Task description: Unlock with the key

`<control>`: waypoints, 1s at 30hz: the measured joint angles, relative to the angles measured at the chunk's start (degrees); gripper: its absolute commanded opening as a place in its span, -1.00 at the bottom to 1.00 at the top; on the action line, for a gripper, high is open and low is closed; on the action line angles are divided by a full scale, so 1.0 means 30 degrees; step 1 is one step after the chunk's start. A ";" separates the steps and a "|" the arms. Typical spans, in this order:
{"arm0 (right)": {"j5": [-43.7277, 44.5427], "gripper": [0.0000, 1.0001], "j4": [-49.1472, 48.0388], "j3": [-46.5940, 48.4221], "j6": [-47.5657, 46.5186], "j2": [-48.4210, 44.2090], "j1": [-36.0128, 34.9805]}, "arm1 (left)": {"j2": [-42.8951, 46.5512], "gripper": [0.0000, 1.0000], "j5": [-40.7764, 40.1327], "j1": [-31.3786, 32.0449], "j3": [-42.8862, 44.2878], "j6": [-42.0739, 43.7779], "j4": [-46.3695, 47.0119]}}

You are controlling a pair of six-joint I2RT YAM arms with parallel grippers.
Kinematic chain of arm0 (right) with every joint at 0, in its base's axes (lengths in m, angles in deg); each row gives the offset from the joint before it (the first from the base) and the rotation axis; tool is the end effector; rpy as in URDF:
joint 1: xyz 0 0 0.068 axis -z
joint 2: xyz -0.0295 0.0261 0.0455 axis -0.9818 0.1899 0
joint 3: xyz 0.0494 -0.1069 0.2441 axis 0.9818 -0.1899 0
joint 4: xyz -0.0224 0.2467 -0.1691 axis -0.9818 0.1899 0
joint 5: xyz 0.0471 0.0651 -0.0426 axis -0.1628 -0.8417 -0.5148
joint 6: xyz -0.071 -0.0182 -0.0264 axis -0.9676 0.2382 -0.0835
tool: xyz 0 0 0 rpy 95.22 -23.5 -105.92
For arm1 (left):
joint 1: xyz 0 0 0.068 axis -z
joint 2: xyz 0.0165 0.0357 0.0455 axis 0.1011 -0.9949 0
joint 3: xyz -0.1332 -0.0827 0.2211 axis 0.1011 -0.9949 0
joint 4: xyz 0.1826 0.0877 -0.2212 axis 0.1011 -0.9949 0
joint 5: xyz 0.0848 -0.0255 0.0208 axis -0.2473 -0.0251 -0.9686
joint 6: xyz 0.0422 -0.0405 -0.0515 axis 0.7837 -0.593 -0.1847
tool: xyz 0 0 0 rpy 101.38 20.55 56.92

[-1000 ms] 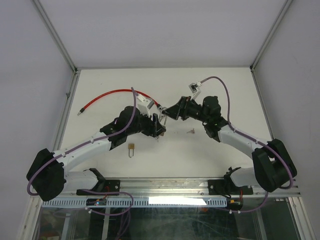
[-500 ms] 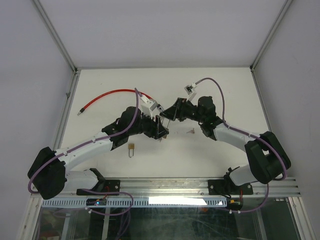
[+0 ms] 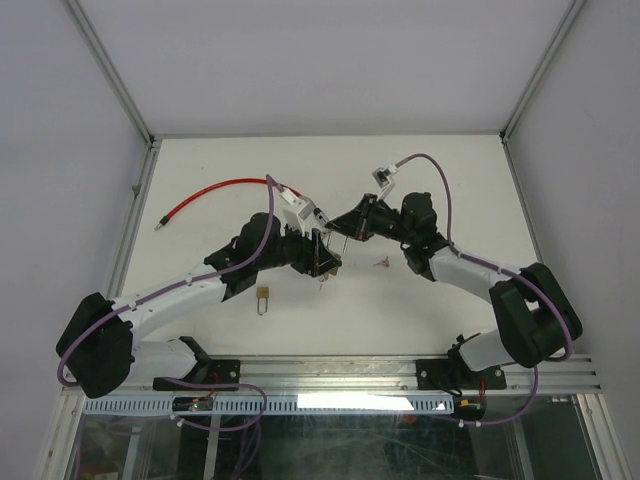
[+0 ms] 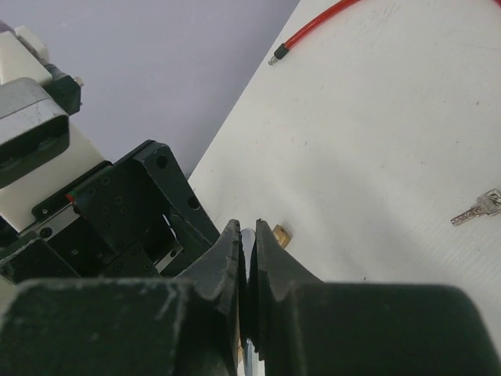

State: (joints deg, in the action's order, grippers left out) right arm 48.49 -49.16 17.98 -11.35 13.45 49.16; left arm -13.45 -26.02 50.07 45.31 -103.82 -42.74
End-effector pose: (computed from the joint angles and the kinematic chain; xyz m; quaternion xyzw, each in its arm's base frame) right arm 0.2942 0.2142 0.2115 -0.1239 0.7226 0.5651 0.3783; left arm 0.2291 -0.2491 0.2151 0.2134 0.8122 -0.3980 0.3694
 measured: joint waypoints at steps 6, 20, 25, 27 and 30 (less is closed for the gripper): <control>-0.0845 -1.00 -0.0452 -0.0495 -0.0095 -0.0175 0.0248 | 0.0007 0.29 0.1341 -0.0277 -0.1035 -0.1020 0.1836; -0.0423 -1.00 0.2929 -0.0627 -0.1719 -0.3024 0.0306 | 0.0124 0.98 0.0124 -0.2331 -0.1953 -0.4022 0.2674; 0.0466 -1.00 0.4626 -0.0627 -0.2448 -0.3162 0.0313 | 0.0401 0.98 0.0102 -0.2331 -0.2011 -0.4036 0.2674; 0.0882 -1.00 0.5115 -0.0627 -0.2652 -0.3075 0.0313 | 0.0729 0.98 -0.0146 -0.2331 -0.2055 -0.4044 0.2652; 0.1304 -1.00 0.5202 -0.0590 -0.2747 -0.2433 0.0306 | 0.1297 0.98 -0.0685 -0.2331 -0.2106 -0.4051 0.2477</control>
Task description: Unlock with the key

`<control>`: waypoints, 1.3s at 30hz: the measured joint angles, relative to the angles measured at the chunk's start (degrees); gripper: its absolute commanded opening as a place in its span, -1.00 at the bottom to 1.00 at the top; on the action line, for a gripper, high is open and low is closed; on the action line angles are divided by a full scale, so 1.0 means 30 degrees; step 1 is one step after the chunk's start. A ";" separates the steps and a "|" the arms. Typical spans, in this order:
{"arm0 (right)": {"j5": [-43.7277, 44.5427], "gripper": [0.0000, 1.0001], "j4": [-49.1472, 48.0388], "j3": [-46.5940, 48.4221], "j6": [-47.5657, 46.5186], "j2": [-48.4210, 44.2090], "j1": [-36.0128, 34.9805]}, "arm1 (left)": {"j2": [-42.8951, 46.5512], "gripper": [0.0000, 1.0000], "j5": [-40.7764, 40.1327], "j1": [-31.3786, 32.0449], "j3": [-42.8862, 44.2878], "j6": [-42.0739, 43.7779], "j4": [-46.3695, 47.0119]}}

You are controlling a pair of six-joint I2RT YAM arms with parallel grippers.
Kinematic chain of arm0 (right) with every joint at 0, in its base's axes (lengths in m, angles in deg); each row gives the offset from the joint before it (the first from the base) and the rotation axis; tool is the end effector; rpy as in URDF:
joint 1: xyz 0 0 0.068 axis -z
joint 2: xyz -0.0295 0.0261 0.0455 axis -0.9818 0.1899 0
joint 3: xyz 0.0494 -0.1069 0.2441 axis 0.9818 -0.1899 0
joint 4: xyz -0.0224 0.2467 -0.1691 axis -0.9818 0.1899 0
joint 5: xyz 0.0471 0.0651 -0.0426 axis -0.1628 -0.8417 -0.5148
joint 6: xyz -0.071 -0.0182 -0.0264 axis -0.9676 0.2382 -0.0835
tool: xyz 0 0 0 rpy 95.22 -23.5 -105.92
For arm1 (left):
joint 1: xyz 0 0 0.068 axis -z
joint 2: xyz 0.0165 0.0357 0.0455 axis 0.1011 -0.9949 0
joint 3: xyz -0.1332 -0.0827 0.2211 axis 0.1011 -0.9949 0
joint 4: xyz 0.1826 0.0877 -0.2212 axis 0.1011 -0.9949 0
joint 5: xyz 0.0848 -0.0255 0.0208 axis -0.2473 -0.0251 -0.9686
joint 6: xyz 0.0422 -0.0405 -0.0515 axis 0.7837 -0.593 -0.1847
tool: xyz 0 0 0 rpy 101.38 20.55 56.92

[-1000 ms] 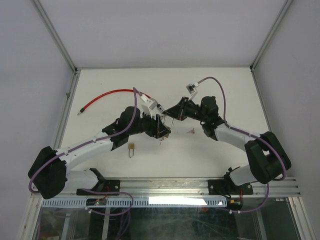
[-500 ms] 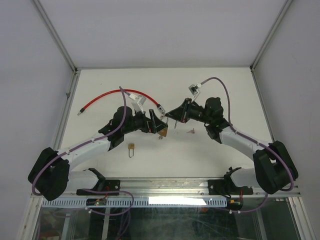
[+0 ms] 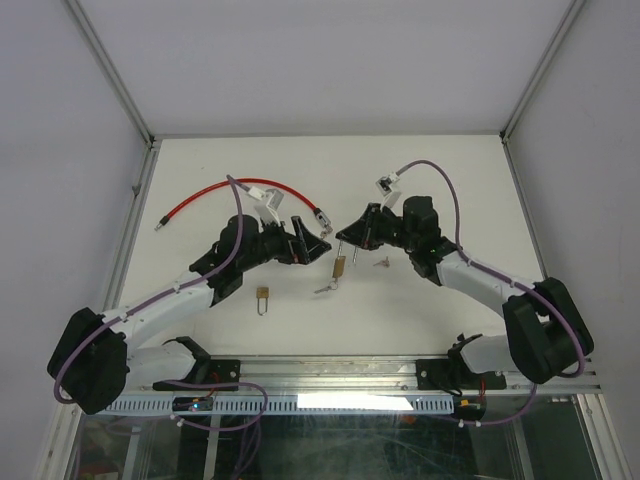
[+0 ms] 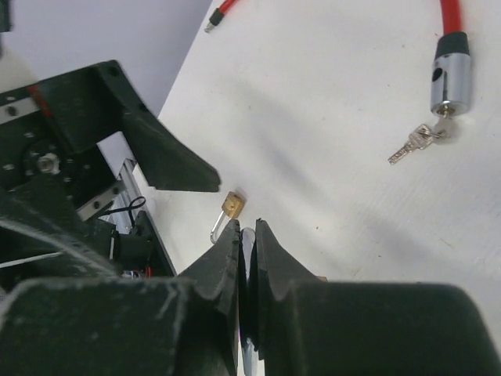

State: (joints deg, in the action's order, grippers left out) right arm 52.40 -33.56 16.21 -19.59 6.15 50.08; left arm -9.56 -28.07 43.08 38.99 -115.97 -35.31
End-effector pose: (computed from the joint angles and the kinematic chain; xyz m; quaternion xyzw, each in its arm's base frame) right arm 0.2810 0.1960 0.2069 -0.1260 0.7724 0.4950 0.3775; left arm 0.2469 -0.2082 0.2078 0.0702 0.8143 -0.4225 0.3917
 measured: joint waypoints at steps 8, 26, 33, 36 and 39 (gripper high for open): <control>0.0459 -1.00 -0.0831 0.1260 0.0277 0.4029 -0.0488 | 0.1370 0.98 -0.1800 0.0000 -0.0452 -0.0007 -0.1151; 0.0291 -1.00 -0.5566 0.1428 0.1923 0.8225 -0.1297 | 0.0015 0.94 -0.4036 0.0095 -0.0568 -0.0051 -0.3461; 0.0240 -1.00 -0.6958 -0.0750 0.1982 0.7468 -0.0627 | -0.1639 0.90 -0.4014 0.1246 0.0189 -0.0131 -0.3694; 0.0335 -1.00 -0.6812 -0.1581 0.1967 0.7461 -0.0510 | -0.2302 0.90 -0.4044 0.1749 0.0481 -0.0219 -0.3716; 0.0408 -1.00 -0.6375 -0.1938 0.1967 0.7446 -0.0430 | -0.2951 0.92 -0.4116 0.2106 0.0816 -0.0299 -0.3905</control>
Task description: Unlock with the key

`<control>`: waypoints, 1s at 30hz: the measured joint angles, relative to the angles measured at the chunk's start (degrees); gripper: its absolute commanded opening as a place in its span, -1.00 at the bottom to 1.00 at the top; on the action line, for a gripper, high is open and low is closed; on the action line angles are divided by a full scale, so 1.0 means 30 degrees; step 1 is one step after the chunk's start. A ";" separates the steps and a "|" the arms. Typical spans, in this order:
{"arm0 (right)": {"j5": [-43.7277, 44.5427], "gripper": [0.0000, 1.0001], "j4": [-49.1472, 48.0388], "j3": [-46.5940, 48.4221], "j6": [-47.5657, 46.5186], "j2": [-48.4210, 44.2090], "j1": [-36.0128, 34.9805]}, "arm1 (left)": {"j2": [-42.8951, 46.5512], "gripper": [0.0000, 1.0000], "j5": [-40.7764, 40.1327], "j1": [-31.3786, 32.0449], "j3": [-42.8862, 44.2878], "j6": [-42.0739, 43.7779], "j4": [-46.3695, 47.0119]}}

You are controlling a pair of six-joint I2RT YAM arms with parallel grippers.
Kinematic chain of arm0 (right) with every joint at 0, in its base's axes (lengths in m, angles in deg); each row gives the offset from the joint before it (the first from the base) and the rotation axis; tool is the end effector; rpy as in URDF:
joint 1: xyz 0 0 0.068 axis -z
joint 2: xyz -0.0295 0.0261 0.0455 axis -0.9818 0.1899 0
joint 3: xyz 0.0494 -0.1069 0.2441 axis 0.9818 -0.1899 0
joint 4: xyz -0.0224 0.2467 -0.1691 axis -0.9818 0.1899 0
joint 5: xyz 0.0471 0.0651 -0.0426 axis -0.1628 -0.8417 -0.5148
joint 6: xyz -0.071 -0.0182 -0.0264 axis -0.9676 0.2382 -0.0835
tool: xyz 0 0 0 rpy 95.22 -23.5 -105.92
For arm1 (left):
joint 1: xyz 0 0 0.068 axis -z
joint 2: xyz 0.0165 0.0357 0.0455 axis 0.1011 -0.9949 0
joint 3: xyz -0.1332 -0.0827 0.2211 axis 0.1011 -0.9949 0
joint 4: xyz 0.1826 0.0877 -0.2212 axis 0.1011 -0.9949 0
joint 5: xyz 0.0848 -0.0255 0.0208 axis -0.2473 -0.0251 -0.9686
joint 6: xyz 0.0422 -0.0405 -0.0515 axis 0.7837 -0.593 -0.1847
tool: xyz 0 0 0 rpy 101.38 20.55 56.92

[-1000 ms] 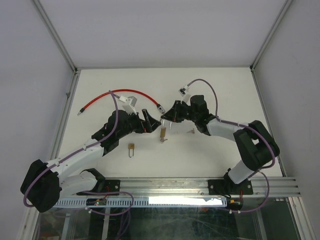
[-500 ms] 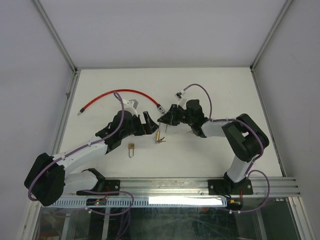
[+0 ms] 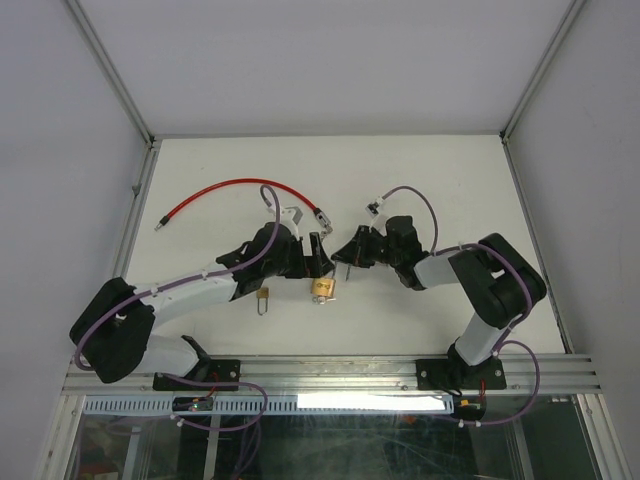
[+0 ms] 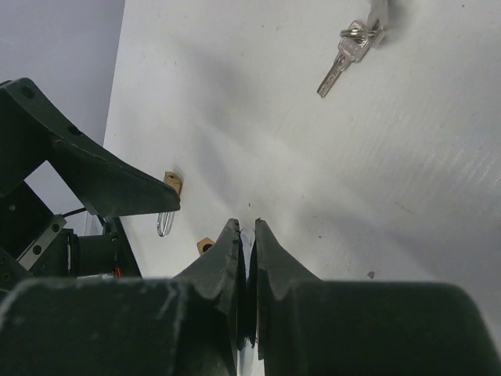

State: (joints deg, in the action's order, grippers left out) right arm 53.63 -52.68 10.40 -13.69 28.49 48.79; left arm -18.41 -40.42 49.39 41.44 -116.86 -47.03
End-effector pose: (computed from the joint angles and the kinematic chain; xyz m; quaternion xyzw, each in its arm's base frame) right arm 0.2813 0.2037 0.0848 -0.0672 0.8204 0.4855 0.2944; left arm 0.2365 -0.2278 0.1514 0.0496 0.8988 -0.2940 0.3213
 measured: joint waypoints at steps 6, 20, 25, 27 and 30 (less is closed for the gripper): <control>0.0051 -0.75 0.0372 0.0044 0.0000 0.0007 0.0044 | -0.1515 0.98 -0.0736 0.0517 0.1370 0.0015 -0.1421; 0.1086 -0.03 0.1960 0.1137 -0.0874 0.0867 0.0058 | -0.5049 0.98 -0.4036 0.2441 0.4670 0.0044 -0.6142; 0.1843 0.31 0.3395 0.1107 -0.1574 0.0248 0.0131 | -0.5792 0.92 -0.4721 0.3002 0.5632 0.0036 -0.7293; 0.2331 0.45 0.4189 0.1056 -0.1923 -0.0605 0.0160 | -0.6215 0.90 -0.5005 0.3242 0.6062 0.0044 -0.7599; 0.3322 0.59 0.5304 0.0831 -0.2550 -0.2463 0.0189 | -0.6885 0.87 -0.5275 0.3483 0.6674 0.0036 -0.8102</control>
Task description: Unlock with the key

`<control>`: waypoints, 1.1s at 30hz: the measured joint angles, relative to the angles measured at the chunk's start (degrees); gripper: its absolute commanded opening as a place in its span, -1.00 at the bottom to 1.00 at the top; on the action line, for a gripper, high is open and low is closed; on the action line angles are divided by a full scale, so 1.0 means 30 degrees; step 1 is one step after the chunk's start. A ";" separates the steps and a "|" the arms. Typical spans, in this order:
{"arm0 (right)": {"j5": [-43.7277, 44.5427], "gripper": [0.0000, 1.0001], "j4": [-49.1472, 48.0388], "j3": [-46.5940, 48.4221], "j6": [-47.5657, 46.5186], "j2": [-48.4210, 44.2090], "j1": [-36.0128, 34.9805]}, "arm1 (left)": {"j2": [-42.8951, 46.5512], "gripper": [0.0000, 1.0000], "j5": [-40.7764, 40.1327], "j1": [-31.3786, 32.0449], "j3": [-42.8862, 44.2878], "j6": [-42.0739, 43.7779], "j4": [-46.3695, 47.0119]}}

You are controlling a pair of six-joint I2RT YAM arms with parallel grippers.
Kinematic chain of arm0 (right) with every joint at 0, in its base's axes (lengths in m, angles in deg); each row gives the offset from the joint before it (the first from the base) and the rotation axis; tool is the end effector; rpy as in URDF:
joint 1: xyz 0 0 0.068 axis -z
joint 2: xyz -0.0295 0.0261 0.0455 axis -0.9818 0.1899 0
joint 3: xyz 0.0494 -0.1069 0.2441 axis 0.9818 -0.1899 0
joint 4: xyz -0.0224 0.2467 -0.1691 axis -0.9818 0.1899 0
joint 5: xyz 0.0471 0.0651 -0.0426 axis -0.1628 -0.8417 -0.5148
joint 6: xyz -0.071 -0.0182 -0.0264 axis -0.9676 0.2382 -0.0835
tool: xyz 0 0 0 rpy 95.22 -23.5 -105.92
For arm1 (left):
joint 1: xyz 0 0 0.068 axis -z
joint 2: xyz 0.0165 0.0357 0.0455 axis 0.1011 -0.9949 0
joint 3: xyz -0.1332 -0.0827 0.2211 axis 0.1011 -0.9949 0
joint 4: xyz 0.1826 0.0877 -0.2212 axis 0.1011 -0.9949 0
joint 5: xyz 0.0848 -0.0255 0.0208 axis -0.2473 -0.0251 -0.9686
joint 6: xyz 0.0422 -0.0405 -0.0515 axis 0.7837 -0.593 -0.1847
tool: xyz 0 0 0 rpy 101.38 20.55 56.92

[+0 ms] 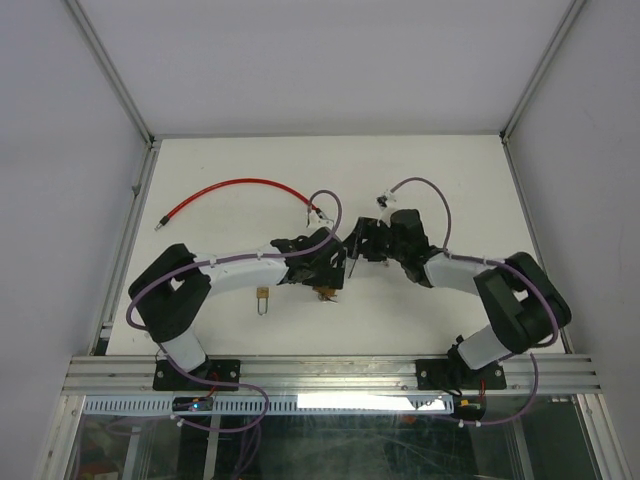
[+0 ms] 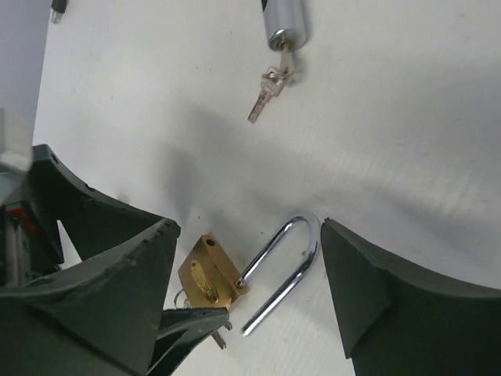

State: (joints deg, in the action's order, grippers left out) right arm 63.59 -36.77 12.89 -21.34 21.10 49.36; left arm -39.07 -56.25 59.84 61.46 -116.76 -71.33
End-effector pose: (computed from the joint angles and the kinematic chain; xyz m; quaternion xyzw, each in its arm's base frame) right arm 0.2902 0.1928 0.1053 -0.0624 0.8561 0.3891 0.3343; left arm 0.2320 -0.2921 0.1181 0.1069 0.9600 -0.0808 0.2458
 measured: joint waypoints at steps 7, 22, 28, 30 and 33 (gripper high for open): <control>0.3344 0.79 0.3395 -0.0284 -0.1399 -0.4299 0.0138 | -0.1005 0.70 -0.0393 0.0350 0.0925 -0.0058 -0.1042; 0.7461 0.83 0.8189 -0.0743 -0.3031 -0.9362 0.0138 | -0.1880 0.14 -0.1377 0.0306 0.2011 -0.0619 -0.2317; 0.7803 0.83 0.8852 -0.0765 -0.3184 -0.9646 0.0138 | -0.1887 0.08 -0.1399 -0.1472 0.2025 -0.0634 -0.2390; 0.7839 0.83 0.8947 -0.0765 -0.3220 -0.9763 0.0138 | -0.1880 0.09 -0.1472 -0.2754 0.2018 -0.0597 -0.2382; 0.7876 0.84 0.9085 -0.0765 -0.3279 -0.9945 0.0138 | -0.1880 0.09 -0.1566 -0.4743 0.2018 -0.0568 -0.2433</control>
State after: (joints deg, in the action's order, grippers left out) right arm 87.22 -9.51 10.60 -31.17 -8.73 49.78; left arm -44.71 -60.94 45.61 67.52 -118.46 -78.63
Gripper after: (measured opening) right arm 0.915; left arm 0.565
